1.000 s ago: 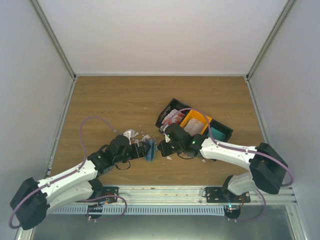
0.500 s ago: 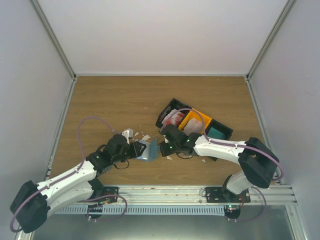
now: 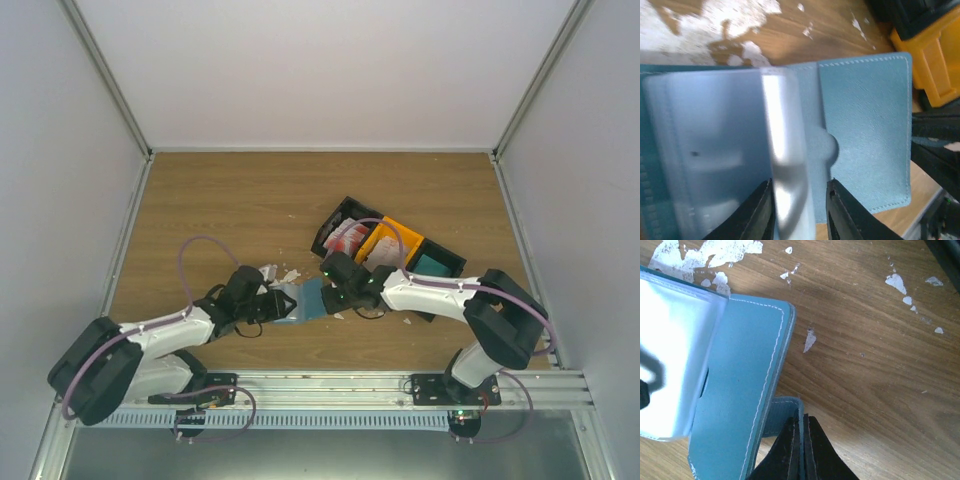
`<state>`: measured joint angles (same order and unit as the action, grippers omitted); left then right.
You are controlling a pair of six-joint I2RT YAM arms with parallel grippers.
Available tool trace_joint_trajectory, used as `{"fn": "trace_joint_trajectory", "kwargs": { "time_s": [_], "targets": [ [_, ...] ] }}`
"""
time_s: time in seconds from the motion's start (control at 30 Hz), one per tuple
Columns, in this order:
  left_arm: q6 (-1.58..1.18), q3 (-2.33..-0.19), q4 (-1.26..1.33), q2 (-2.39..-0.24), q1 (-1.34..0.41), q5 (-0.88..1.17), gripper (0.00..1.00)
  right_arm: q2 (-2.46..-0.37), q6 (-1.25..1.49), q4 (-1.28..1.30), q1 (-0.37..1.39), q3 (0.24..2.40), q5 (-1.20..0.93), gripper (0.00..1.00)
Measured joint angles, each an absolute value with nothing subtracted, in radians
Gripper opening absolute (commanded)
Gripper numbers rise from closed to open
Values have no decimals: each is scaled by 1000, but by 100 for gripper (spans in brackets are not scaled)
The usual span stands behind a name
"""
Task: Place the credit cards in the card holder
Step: Open the card holder at the center of the board.
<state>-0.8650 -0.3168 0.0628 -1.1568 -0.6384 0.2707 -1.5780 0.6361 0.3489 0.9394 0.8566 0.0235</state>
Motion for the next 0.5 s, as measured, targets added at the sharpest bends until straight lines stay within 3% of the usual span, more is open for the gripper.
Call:
{"fn": "trace_joint_trajectory", "kwargs": {
  "time_s": [0.2, 0.4, 0.5],
  "targets": [
    [-825, -318, 175, -1238, -638, 393, 26, -1580, 636, 340, 938, 853, 28, 6],
    [-793, -323, 258, -1277, -638, 498, 31, -1560, 635, 346, 937, 853, 74, 43],
    [-784, -339, 276, -1300, -638, 522, 32, -1529, 639, 368, 936, 865, 109, 46]
  ]
}}
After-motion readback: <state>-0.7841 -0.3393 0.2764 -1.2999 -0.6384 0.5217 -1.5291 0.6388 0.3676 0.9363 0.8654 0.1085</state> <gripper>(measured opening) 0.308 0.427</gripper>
